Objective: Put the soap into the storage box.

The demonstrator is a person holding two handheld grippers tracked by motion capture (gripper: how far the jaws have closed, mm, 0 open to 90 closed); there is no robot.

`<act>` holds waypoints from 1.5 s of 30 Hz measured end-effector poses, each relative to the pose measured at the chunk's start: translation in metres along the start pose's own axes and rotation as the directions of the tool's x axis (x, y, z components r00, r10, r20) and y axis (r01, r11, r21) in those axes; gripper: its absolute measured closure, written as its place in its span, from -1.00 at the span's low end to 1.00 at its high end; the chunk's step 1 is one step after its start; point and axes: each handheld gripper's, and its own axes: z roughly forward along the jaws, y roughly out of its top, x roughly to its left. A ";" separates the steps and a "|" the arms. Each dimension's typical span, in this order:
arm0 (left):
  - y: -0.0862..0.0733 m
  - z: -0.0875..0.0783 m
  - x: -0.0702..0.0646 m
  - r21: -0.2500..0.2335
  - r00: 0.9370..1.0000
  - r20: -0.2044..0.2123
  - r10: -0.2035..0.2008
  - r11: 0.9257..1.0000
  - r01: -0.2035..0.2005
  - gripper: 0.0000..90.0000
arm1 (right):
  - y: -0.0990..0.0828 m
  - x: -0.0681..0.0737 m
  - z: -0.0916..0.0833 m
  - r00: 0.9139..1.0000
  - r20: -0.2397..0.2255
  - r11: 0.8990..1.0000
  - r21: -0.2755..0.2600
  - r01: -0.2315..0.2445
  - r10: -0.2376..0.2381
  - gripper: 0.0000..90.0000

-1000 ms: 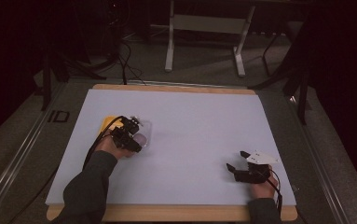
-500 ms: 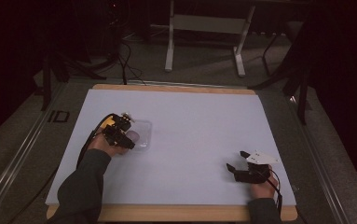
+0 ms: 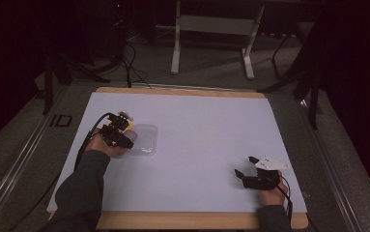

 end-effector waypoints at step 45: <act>0.010 0.033 0.051 0.016 0.960 -0.046 -0.275 0.961 0.276 0.11 | 0.000 0.001 0.001 1.000 -0.003 1.000 0.006 0.009 -0.009 -0.54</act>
